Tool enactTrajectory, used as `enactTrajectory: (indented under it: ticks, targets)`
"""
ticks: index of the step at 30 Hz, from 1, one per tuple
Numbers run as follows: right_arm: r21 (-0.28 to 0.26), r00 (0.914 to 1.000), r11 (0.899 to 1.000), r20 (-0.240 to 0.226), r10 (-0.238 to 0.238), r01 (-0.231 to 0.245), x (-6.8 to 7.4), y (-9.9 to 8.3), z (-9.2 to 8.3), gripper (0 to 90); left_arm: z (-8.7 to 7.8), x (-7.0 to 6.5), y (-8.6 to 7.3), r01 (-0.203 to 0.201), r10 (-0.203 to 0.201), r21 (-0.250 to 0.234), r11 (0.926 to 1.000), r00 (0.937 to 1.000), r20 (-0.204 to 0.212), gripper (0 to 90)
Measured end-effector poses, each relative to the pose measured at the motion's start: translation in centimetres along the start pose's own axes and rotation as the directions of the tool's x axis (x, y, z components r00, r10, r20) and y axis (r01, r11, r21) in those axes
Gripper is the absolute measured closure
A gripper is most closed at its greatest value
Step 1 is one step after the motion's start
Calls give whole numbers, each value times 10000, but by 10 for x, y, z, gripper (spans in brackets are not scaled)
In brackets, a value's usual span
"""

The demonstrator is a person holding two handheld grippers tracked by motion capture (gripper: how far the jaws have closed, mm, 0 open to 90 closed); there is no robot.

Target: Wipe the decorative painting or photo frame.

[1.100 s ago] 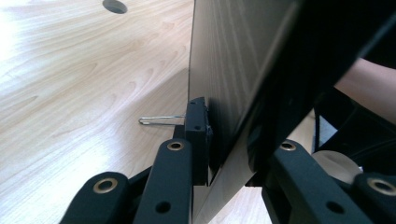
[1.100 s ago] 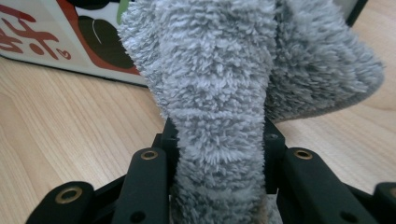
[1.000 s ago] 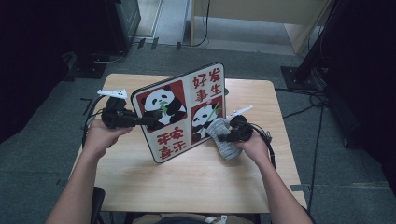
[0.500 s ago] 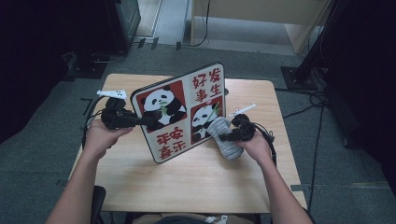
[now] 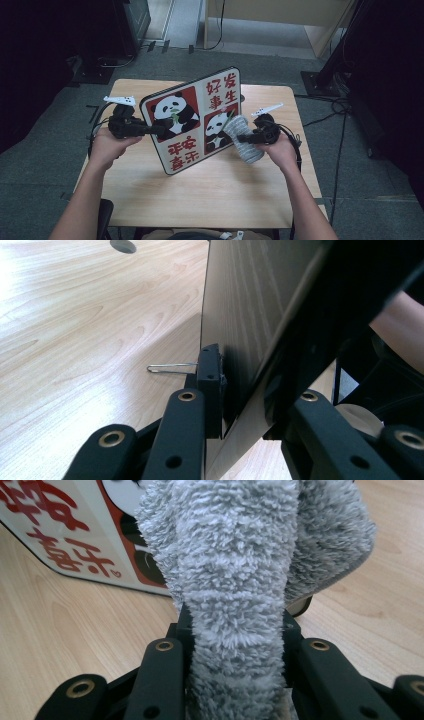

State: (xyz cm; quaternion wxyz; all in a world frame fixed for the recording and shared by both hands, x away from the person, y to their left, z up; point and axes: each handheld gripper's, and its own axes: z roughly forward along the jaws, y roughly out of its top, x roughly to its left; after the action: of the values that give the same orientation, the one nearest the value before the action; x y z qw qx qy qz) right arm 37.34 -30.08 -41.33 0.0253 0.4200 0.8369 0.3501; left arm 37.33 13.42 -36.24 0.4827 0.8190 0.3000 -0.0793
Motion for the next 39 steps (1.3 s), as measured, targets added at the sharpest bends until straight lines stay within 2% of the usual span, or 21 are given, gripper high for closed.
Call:
enactTrajectory:
  ticks: [7, 17, 18, 19, 26, 28, 29, 32, 34, 35, 38, 39]
  targets:
    - [-69, 9996, 9996, 47, -277, 278, 7, 13, -14, 678, 0, 1, 0, 9, -9, -17, 10000, 10000, 53, 772]
    - [-393, 9970, 9963, 144, -757, 762, 20, 49, -46, 675, 0, 1, 0, -20, 20, -15, 10000, 10000, 55, 773]
    - [-363, 9947, 9944, 319, -979, 991, 24, 58, -52, 674, 0, 1, 0, -31, 31, -7, 10000, 10000, 50, 774]
    - [-363, 9947, 9944, 319, -979, 991, 24, 58, -52, 674, 0, 1, 0, -36, 36, -3, 10000, 10000, 43, 774]
    - [-524, 9873, 9872, 607, -1471, 1504, 38, 91, -74, 673, 0, 2, 0, -65, 65, -30, 10000, 9999, 92, 774]
    - [-590, 9858, 9855, 632, -1554, 1591, 44, 104, -81, 668, 0, 2, 0, -68, 68, -24, 10000, 9999, 116, 774]
    - [-590, 9858, 9855, 632, -1554, 1591, 44, 104, -81, 668, 0, 1, 0, -75, 75, -33, 10000, 9999, 123, 774]
    - [-738, 9845, 9836, 739, -1591, 1645, 48, 119, -87, 669, 0, 2, 0, -79, 80, -36, 10000, 9999, 140, 774]
    - [-870, 9809, 9790, 786, -1779, 1845, 56, 135, -92, 669, 0, 2, -1, -86, 87, -45, 10000, 9998, 173, 773]
    - [-870, 9809, 9790, 786, -1779, 1845, 56, 135, -92, 669, 0, 3, -1, -94, 95, -47, 9999, 9998, 185, 773]
    - [-977, 9772, 9741, 817, -1962, 2038, 66, 150, -97, 669, 0, 3, -1, -138, 139, -53, 9999, 9996, 227, 773]
    - [-1162, 9739, 9690, 894, -2087, 2183, 72, 161, -101, 668, 0, 3, -1, -135, 136, -56, 9999, 9996, 233, 772]
